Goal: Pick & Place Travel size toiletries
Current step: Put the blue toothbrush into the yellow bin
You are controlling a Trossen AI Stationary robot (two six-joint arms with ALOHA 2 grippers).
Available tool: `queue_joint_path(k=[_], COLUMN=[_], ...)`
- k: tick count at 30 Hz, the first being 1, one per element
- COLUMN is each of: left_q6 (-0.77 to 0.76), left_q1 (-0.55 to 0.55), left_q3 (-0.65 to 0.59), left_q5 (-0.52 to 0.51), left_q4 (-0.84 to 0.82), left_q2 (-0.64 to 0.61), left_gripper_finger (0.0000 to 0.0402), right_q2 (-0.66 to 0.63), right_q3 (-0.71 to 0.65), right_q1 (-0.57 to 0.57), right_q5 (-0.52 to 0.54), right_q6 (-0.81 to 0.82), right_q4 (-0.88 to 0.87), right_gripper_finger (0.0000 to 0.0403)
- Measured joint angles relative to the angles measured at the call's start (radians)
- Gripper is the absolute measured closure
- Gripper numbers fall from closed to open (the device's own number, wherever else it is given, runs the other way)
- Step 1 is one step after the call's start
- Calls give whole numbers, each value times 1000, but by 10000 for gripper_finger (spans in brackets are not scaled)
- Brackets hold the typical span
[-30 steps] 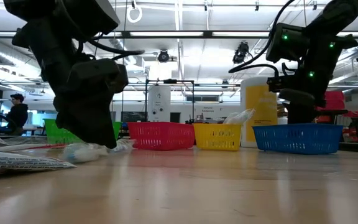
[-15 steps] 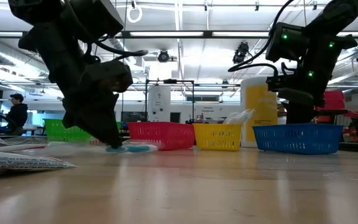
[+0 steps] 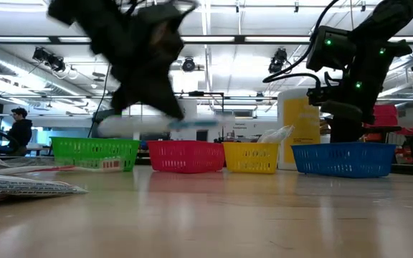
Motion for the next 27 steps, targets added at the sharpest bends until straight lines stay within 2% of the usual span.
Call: queue_joint_path(k=[3,6,12,17,20,24,27], left_q6=[11,10,-24,-169,-205,-245,-247], left_q1=[37,89,201,307,358,413,440], left_q3=[106,185,235,235,236,247,299], left_q5=[-69,-86,-83,-9,19,111,152], left_q4=[-95,-120,-71,-64,-16,71,64], left_q2=[0,0,-1,-1,17,88,169], left_gripper_finger=[399,399,399,389,395,397,392], right_q2=[0,0,0,0,0,-15,-32], right_q3=[17,70,157,205,228,246,256], right_q1=[0,1,0,0,0,0,0], right_q5=[-62,-77,45,170,226,274,295], right_q6=[-46,-70,-131,-204,-210,-235,-252], right_q4=[-20,-70,-119,-129,-147,-154,-156], right_gripper_finger=[240,243,258,263,260,254,251])
